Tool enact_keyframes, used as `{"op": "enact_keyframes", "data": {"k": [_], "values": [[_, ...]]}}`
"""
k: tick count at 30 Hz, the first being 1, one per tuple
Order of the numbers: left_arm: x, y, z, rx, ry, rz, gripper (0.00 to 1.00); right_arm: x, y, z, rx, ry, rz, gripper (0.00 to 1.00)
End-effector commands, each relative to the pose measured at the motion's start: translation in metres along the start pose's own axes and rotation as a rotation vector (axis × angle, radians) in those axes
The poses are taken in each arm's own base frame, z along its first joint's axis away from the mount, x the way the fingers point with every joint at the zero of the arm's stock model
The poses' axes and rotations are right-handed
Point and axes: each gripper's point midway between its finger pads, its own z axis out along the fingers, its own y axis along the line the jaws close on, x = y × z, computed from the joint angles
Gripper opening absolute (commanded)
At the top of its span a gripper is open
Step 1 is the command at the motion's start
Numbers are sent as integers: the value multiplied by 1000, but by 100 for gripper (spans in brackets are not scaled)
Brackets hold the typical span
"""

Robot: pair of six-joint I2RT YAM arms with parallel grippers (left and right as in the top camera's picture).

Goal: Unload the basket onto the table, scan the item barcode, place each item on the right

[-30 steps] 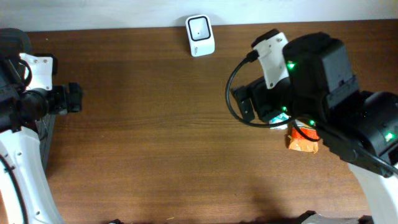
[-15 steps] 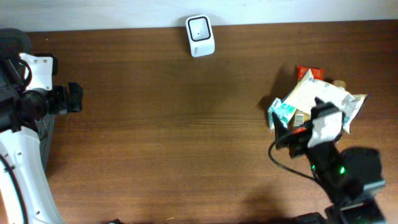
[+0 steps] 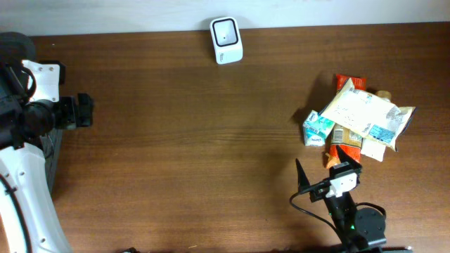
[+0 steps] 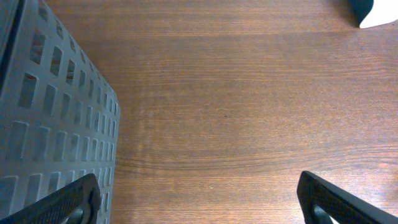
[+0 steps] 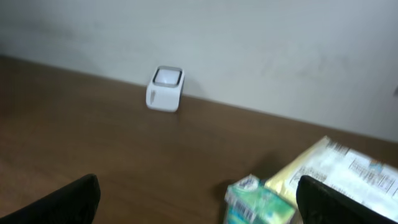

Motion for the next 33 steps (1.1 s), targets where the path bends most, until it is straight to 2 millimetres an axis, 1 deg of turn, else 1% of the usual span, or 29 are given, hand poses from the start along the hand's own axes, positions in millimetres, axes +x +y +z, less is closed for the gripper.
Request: {"op": "enact_keyframes", "data": {"k": [1, 25, 27, 28, 29, 30, 31, 32, 33], "values": [[-5, 0, -5, -1, -19, 18, 99, 13, -1, 1, 6, 27, -4, 99], [-4, -1, -4, 1, -16, 19, 99, 15, 1, 1, -2, 35, 5, 99], [-9, -13, -8, 14, -31, 47, 99, 15, 1, 1, -2, 35, 5, 99], [-13, -24, -14, 26, -51, 74, 99, 15, 1, 1, -2, 35, 5, 99], [-21, -48, -25, 56, -87, 127, 99, 15, 1, 1, -2, 35, 5, 99], [-26, -67, -33, 83, -116, 169, 99, 15, 1, 1, -2, 35, 5, 99], [-31, -93, -45, 125, -151, 228, 99, 15, 1, 1, -2, 35, 5, 99], [-33, -112, -53, 155, -176, 268, 99, 15, 1, 1, -2, 35, 5, 99], [-34, -136, -66, 198, -211, 322, 99, 15, 1, 1, -2, 35, 5, 99]]}}
